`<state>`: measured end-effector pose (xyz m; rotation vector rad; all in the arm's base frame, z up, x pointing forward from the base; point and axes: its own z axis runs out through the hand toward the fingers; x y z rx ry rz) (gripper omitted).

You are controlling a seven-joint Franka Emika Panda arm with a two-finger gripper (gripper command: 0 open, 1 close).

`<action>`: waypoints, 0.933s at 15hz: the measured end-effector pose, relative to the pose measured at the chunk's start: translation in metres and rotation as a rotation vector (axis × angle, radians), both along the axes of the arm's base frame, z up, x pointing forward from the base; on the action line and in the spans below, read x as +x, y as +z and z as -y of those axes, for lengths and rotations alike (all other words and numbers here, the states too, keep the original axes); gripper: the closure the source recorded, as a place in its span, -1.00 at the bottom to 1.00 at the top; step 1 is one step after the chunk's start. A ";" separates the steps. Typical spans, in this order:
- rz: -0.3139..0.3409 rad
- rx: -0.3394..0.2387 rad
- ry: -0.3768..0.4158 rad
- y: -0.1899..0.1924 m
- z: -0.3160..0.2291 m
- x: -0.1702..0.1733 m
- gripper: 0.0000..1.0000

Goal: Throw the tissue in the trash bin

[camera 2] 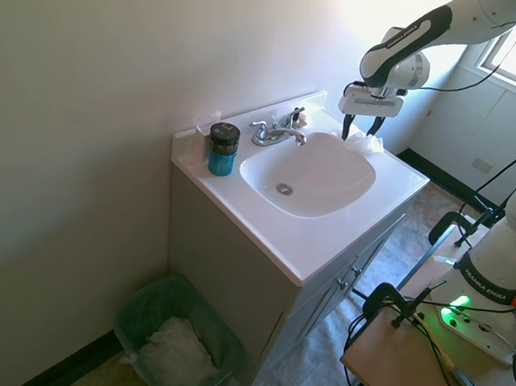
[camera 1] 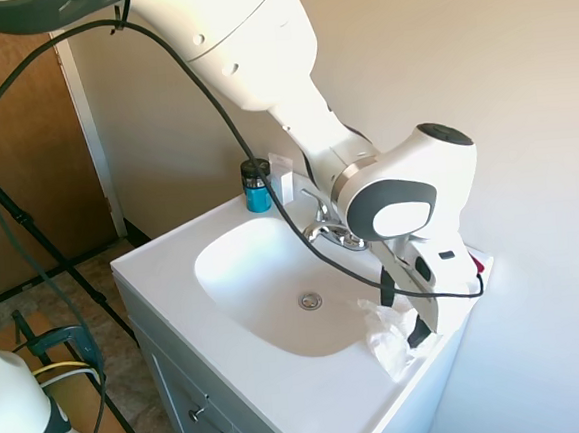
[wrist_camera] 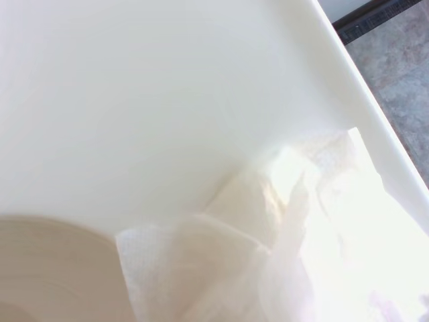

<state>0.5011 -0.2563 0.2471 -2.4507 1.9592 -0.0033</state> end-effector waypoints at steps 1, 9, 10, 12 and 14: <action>0.002 0.002 0.007 0.000 0.000 0.000 1.00; 0.020 0.010 0.049 0.003 -0.009 0.006 1.00; 0.025 0.011 0.053 0.005 -0.010 0.007 1.00; 0.030 0.012 0.058 0.007 -0.011 0.008 1.00; 0.031 0.012 0.063 0.008 -0.013 0.009 1.00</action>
